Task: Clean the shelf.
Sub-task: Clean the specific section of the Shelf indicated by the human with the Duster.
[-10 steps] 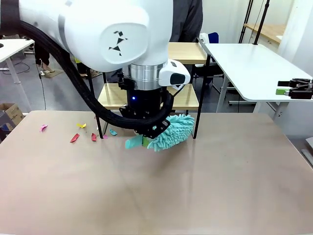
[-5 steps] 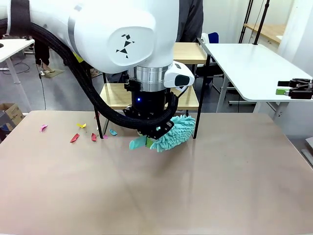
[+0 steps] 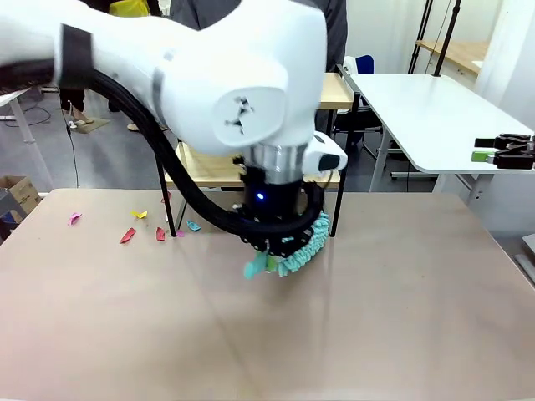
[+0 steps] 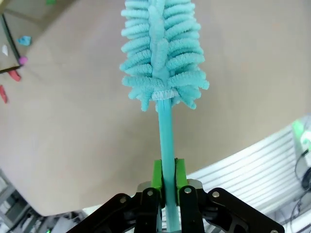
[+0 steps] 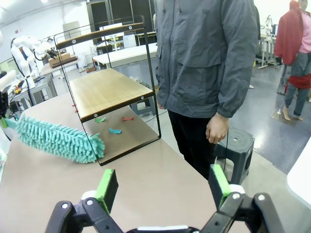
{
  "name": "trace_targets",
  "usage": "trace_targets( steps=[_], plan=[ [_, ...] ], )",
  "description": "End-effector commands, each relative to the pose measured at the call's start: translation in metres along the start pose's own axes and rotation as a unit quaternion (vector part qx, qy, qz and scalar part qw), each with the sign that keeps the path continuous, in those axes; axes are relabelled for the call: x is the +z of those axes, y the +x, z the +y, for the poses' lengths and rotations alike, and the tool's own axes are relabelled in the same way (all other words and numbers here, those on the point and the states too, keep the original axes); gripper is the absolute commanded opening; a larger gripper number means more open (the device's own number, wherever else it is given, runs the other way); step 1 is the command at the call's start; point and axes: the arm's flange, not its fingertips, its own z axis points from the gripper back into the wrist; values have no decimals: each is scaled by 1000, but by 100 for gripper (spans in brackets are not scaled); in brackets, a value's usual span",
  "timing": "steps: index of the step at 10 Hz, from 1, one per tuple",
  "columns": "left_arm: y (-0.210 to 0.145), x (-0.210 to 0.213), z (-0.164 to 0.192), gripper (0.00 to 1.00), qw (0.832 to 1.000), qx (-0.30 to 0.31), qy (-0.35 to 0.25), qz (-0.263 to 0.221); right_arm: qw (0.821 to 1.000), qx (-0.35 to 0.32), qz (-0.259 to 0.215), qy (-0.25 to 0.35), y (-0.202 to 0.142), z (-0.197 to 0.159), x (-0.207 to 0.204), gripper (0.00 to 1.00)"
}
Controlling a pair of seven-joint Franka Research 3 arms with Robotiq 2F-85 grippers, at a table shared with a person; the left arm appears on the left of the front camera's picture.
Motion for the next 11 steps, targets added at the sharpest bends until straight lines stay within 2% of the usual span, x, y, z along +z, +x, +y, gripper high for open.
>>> trace_targets(
  steps=[1,5,11],
  plan=[
    [13,-11,-25,13,996,69,27,-53,1000,3,1,1,3,0,-1,100],
    [31,-36,-40,13,981,143,6,-129,1000,3,1,1,3,0,-1,100],
    [81,-77,-42,13,970,168,4,-176,1000,3,1,1,3,0,-1,100]
  ],
)
